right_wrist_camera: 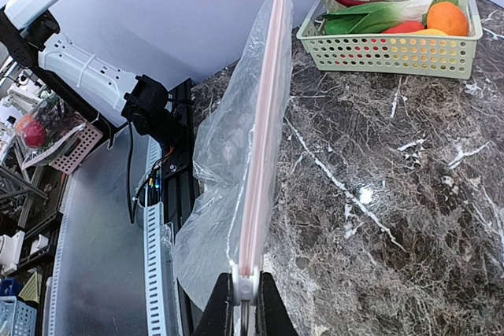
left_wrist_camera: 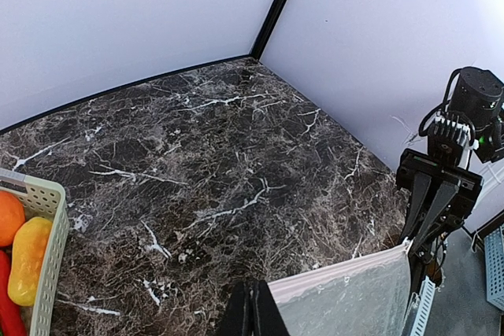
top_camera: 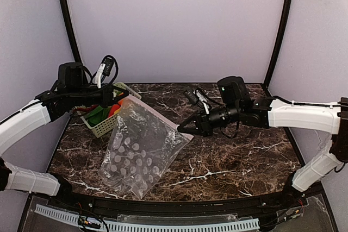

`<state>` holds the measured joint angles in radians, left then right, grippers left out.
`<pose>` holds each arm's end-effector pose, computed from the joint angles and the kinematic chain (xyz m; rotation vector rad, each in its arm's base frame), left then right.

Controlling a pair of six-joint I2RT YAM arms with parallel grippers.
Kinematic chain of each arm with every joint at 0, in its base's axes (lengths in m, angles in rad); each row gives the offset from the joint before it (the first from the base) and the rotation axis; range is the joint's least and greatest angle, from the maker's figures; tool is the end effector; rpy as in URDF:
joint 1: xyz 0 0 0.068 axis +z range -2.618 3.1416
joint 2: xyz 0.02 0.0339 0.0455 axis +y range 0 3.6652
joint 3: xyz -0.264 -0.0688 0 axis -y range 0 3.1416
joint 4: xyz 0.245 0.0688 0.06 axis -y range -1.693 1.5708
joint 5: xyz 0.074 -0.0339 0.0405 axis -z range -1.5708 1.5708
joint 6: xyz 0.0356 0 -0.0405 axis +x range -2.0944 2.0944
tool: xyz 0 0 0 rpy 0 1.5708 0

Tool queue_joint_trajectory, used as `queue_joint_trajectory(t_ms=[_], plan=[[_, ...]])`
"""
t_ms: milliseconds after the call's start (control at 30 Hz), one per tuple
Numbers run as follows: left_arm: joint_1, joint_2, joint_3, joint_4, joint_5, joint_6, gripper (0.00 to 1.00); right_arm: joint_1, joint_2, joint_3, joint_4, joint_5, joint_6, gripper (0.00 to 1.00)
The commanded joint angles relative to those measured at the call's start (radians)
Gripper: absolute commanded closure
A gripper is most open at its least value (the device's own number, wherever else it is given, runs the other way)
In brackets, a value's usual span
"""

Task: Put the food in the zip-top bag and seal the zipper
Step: Unzip the zipper from the zipper food storage bag.

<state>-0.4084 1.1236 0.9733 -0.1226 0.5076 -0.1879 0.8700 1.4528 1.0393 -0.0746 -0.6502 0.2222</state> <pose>0.2302 -0.1185 0.3458 0.5699 1.8130 -0.8779 0.1949 0.2644 0.2842 -1.1141 1.9286 1.3104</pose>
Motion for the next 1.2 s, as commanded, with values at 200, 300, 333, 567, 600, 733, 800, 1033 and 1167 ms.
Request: queue_joint_trajectory(t_ms=[200,300,333,567,600,733,800,1033,1167], plan=[[0.064,-0.038,0.002,0.044,-0.144,-0.005,0.99,-0.003,-0.037,-0.051,-0.166,-0.031,0.013,1.0],[0.067,-0.037,0.002,0.044,-0.146,-0.006,0.99,-0.002,-0.043,-0.056,-0.17,-0.028,0.012,1.0],[0.069,-0.037,0.002,0.043,-0.147,-0.006,0.99,-0.003,-0.046,-0.058,-0.172,-0.026,0.013,1.0],[0.078,-0.037,0.001,0.043,-0.149,-0.008,0.99,-0.003,-0.062,-0.074,-0.174,-0.02,0.02,1.0],[0.079,-0.038,0.002,0.042,-0.148,-0.008,0.99,-0.003,-0.065,-0.076,-0.176,-0.02,0.02,1.0],[0.084,-0.037,0.004,0.043,-0.146,-0.009,0.99,-0.003,-0.069,-0.081,-0.177,-0.019,0.022,1.0],[0.086,-0.035,0.004,0.043,-0.143,-0.01,0.99,-0.003,-0.069,-0.082,-0.179,-0.019,0.024,1.0],[0.09,-0.034,0.004,0.042,-0.145,-0.011,0.99,-0.003,-0.076,-0.087,-0.182,-0.017,0.021,1.0],[0.091,-0.03,0.002,0.045,-0.131,-0.011,0.99,-0.003,-0.081,-0.09,-0.182,-0.016,0.024,1.0]])
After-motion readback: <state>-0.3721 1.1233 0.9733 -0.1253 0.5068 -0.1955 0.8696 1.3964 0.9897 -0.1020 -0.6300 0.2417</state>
